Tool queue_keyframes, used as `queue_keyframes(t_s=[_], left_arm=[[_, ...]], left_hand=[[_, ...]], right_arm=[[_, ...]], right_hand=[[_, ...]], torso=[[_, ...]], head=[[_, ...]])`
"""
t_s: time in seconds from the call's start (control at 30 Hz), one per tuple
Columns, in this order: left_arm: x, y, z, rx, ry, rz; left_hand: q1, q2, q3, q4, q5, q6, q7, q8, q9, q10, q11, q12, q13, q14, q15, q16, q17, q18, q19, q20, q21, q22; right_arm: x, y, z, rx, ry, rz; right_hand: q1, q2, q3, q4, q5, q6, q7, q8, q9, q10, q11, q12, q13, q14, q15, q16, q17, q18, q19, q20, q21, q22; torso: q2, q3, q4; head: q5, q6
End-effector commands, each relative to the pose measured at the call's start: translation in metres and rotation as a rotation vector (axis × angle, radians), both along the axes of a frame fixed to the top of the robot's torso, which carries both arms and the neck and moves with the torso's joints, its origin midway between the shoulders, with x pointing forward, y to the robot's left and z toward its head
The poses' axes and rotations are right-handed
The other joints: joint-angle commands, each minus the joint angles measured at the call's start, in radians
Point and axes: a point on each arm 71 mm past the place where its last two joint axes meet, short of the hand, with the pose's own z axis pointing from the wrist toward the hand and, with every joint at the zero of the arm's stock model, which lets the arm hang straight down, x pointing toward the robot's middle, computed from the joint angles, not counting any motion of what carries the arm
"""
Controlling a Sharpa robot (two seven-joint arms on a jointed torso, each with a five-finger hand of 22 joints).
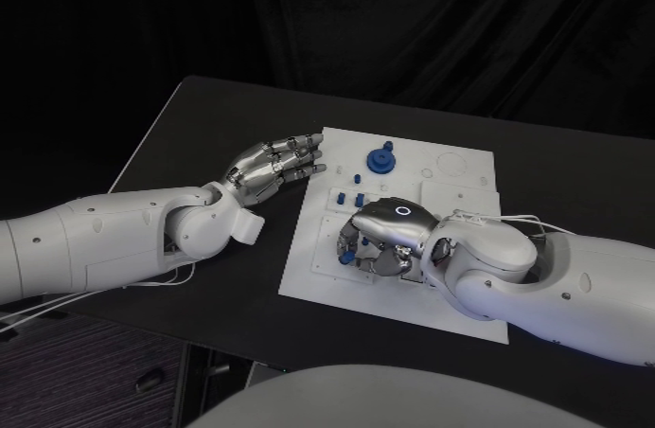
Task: Assemble the parts on the task board
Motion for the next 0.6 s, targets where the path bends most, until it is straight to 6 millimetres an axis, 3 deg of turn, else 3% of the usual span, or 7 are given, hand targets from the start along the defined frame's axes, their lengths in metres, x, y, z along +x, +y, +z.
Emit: queue_keyframes(t_s=[0.03, 0.6], left_arm=[[-0.0007, -0.0013, 0.0001, -0.015, 0.0, -0.011], [-0.0009, -0.0014, -0.0014, -0.011, 0.008, -0.014]], left_hand=[[-0.002, -0.008, 0.005, -0.001, 0.006, 0.005, 0.003, 0.003, 0.001, -0.001, 0.009, 0.006, 0.001, 0.002, 0.002, 0.007, 0.002, -0.008, 0.008, -0.001, 0.004, -0.002], [-0.002, -0.008, 0.006, -0.001, 0.006, 0.007, 0.003, 0.003, 0.001, -0.001, 0.009, 0.006, 0.001, 0.001, 0.002, 0.007, 0.002, -0.008, 0.007, -0.001, 0.003, -0.003]], right_arm=[[0.0005, -0.0015, -0.0019, -0.018, 0.001, -0.018], [0.0015, -0.004, -0.0025, -0.023, 0.002, -0.03]], right_hand=[[0.006, 0.009, 0.0, -0.004, 0.0, 0.006, 0.003, 0.003, 0.077, 0.005, 0.001, -0.006, 0.001, 0.006, 0.001, 0.003, 0.0, -0.015, 0.006, 0.0, 0.001, 0.13], [0.002, 0.007, -0.002, -0.005, -0.001, -0.006, 0.005, -0.004, 0.079, 0.0, 0.004, -0.016, 0.0, 0.005, 0.003, 0.001, -0.002, -0.015, 0.005, 0.001, -0.001, 0.129]], torso=[[-0.001, 0.0003, 0.0002], [-0.002, -0.0002, 0.0006]], head=[[0.001, 0.0], [0.002, 0.0]])
